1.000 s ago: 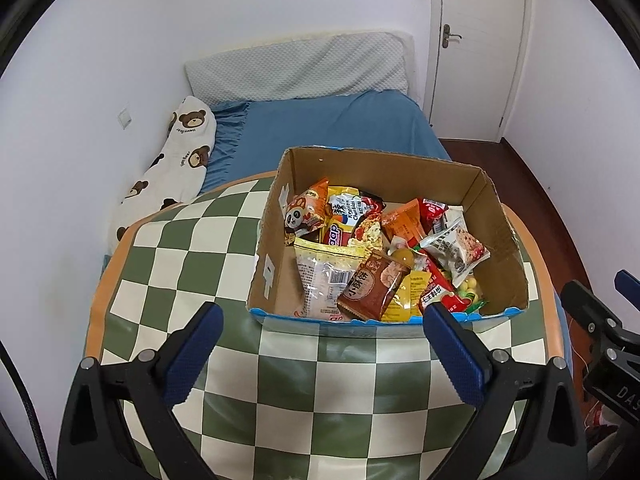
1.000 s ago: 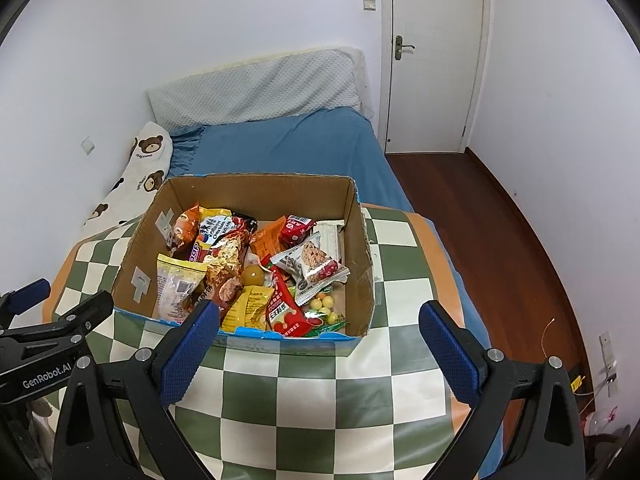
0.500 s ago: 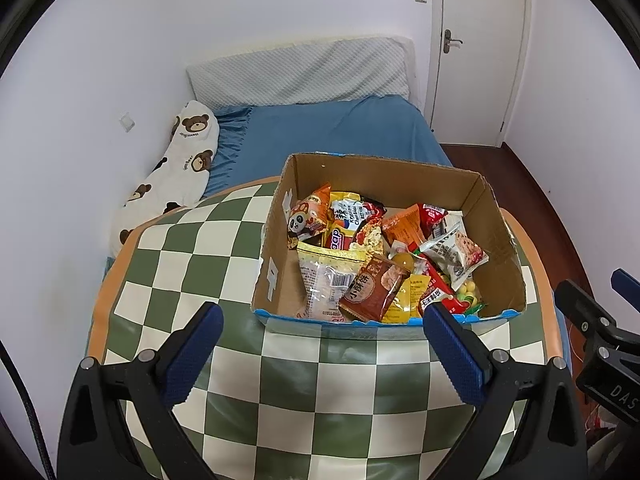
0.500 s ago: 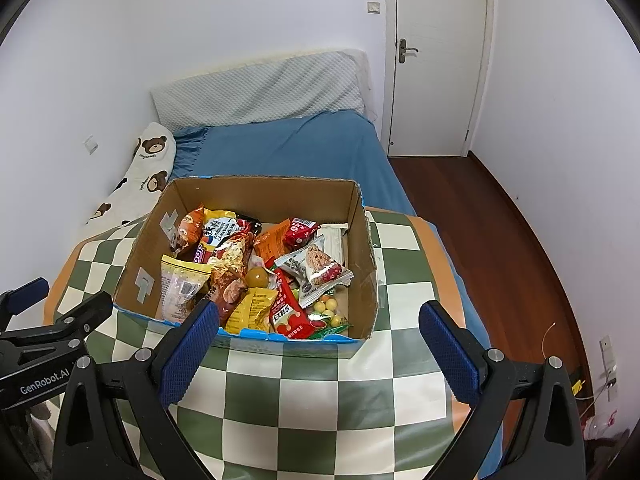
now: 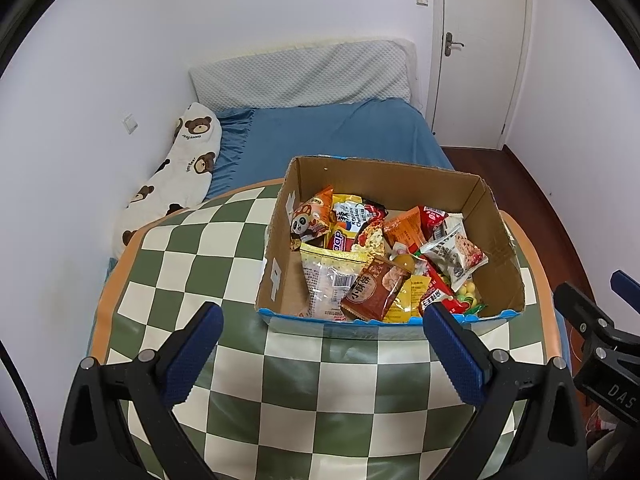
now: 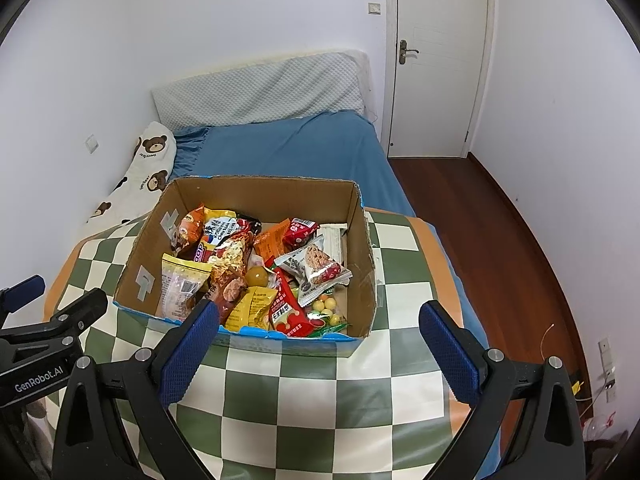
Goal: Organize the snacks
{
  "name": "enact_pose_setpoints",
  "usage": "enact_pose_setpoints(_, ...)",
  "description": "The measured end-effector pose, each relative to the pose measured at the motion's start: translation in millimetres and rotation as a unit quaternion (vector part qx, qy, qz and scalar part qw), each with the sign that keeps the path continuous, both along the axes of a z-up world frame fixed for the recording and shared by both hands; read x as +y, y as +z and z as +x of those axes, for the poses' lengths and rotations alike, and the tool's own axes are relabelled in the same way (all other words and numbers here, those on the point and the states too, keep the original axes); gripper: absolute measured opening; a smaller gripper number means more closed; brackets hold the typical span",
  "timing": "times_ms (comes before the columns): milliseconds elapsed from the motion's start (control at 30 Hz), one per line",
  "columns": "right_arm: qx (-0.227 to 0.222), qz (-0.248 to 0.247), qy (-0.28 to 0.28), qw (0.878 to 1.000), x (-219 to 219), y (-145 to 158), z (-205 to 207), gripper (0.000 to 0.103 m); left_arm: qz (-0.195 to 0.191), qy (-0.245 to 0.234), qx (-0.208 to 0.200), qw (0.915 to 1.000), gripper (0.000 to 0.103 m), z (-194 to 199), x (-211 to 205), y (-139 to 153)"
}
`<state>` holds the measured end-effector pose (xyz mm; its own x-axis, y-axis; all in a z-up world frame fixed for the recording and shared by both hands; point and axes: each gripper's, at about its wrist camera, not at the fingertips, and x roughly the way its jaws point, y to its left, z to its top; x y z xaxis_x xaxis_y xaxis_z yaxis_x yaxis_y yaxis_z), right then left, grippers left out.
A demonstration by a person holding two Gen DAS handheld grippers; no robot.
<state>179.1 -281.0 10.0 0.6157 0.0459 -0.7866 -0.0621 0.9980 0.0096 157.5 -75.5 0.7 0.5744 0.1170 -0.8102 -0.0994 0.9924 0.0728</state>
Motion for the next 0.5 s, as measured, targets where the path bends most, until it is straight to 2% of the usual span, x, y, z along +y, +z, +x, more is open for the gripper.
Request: enact_pose_setpoints(500, 0.005, 0.002, 0.008, 1.0, -1.8, -1.6, -1.3, 0.102, 0.003, -0.003, 0.002, 1.0, 0.102, -3.7, -0.4, 3.3)
